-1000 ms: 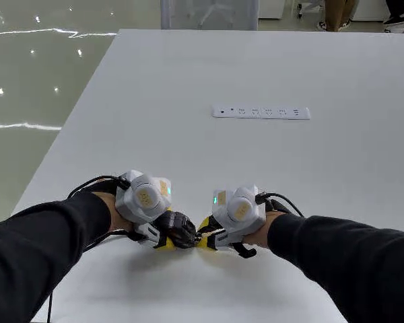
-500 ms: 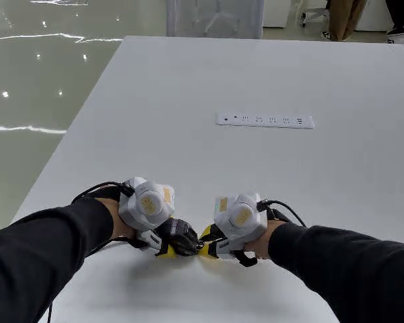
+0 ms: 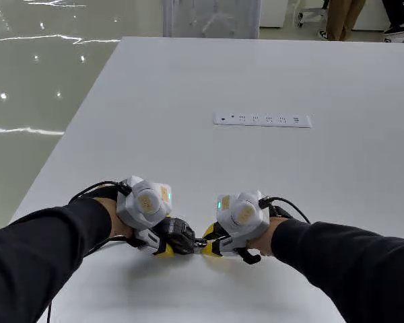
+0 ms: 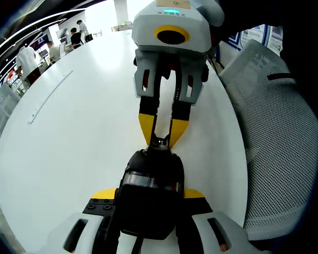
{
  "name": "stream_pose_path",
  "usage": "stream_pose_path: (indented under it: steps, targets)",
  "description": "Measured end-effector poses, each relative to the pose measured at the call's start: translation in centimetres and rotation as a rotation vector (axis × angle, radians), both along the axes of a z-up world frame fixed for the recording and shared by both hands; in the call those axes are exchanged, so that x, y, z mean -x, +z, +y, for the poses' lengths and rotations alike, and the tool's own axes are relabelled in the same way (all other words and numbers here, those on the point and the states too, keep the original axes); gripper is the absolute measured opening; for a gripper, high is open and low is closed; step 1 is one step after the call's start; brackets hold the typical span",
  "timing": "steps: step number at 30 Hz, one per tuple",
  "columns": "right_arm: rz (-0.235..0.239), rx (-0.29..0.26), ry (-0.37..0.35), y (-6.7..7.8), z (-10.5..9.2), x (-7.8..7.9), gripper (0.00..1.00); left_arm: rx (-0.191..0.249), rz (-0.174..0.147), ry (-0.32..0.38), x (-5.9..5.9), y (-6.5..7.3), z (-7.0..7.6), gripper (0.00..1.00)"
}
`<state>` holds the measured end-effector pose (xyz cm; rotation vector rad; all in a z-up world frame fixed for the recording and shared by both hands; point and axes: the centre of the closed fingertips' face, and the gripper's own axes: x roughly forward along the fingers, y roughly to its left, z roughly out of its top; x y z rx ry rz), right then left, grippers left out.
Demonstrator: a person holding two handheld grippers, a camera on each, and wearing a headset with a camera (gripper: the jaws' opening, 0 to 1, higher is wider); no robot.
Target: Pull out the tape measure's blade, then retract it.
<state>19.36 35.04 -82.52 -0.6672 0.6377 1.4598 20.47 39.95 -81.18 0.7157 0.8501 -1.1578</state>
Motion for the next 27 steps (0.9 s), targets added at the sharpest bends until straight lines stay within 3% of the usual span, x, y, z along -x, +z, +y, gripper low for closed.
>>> stream_pose_path:
  steps: [6, 13, 27]
  targets:
    - [0.019, 0.005, -0.024, 0.0, -1.0, 0.0, 0.11, 0.001, 0.003, 0.003, 0.0, 0.0, 0.0, 0.37]
    - [-0.002, 0.019, -0.011, 0.0, -1.9, -0.1, 0.11, 0.001, -0.004, 0.009, -0.1, 0.0, 0.0, 0.37]
    - [0.011, 0.034, -0.049, 0.0, -4.9, -0.2, 0.11, -0.011, 0.015, 0.005, 0.0, -0.1, 0.0, 0.37]
